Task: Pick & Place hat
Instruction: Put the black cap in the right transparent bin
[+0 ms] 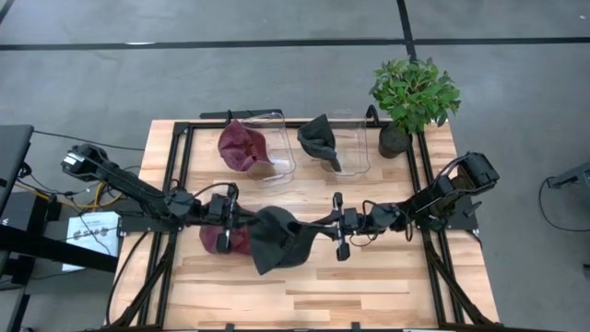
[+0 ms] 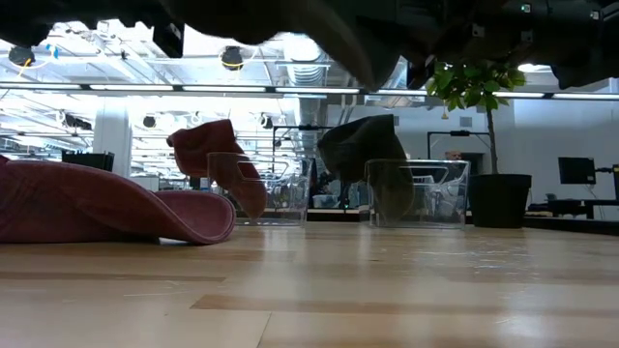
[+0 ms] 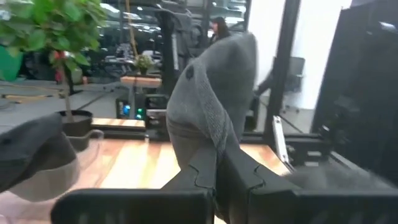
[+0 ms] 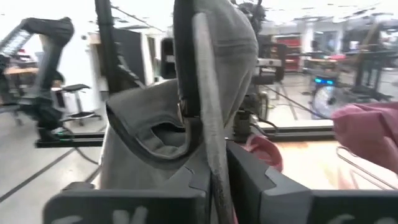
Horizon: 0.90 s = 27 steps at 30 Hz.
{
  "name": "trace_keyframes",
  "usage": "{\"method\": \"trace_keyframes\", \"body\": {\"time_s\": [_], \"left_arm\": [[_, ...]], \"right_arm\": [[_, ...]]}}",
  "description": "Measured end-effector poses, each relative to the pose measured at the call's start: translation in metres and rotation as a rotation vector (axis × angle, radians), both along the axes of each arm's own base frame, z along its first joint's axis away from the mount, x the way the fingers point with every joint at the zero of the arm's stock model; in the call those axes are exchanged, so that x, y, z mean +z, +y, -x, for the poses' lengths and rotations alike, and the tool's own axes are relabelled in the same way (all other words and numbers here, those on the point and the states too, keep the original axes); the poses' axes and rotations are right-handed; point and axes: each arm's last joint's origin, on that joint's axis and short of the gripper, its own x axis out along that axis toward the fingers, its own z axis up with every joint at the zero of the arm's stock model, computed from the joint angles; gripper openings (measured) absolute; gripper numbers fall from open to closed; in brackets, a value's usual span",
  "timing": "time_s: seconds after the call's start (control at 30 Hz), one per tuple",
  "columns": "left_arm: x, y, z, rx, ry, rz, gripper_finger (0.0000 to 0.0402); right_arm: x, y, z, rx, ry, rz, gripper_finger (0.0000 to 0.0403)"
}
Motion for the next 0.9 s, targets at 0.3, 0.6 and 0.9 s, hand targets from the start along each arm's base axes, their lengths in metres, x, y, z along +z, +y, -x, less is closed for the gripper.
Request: {"method": "trace_keyframes", "body": {"time_s": [0.3,0.6,0.9], "left_arm": [[0.014,0.012,-0.01,-0.078,-0.039,0.068,0.001],[0.014,0.024,-0.013,-0.064,-0.033,0.129,0.001],[0.04,0.022,-0.019,-0.097,-0.063,0.151,0.001]], "right_arm": [[-0.006,-0.004,0.0,-0.144,0.064,0.014,0.0115],[-0.009,-0.008,0.001,-0.307,0.097,0.03,0.0185],[0.01,0.0,0.023,-0.278,0.225,0.053,0.0176]]}}
